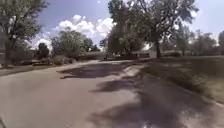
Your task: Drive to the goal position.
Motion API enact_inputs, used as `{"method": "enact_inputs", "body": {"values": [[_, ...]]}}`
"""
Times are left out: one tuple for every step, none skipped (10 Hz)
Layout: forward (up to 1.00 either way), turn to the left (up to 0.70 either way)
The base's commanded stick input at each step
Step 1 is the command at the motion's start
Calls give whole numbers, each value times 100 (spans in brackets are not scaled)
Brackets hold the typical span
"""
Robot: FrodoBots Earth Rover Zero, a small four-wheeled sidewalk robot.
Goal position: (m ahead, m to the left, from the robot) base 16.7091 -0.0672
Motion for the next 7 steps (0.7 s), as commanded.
{"method": "enact_inputs", "body": {"values": [[70, 0], [70, 0], [70, 0], [70, 0], [70, 0], [70, 0], [70, 0]]}}
